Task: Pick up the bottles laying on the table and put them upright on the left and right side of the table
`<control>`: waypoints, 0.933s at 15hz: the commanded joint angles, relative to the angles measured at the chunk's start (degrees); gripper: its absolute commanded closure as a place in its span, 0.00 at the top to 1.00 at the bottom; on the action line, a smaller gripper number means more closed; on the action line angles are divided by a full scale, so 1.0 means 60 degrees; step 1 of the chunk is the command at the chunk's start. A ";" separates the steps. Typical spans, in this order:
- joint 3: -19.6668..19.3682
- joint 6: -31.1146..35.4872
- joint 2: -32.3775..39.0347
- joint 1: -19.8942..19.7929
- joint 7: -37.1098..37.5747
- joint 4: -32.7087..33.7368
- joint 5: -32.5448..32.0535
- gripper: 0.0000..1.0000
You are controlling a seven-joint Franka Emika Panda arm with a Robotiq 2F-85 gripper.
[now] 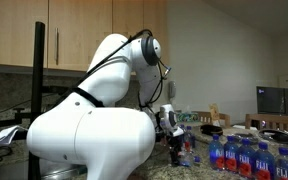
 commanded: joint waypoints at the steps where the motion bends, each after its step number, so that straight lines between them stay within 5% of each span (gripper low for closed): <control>1: -0.0571 -0.0585 -0.0443 0.0706 0.2214 -0.0819 -0.1461 0.55; 4: 0.0216 -0.0994 -0.1035 -0.0010 0.1769 -0.1125 -0.1706 0.43; 9: 0.1062 -0.2083 -0.1823 -0.0988 0.1973 -0.1428 -0.2177 0.47; 14: 0.1609 -0.3866 -0.2697 -0.1544 0.4019 -0.1362 -0.3317 0.50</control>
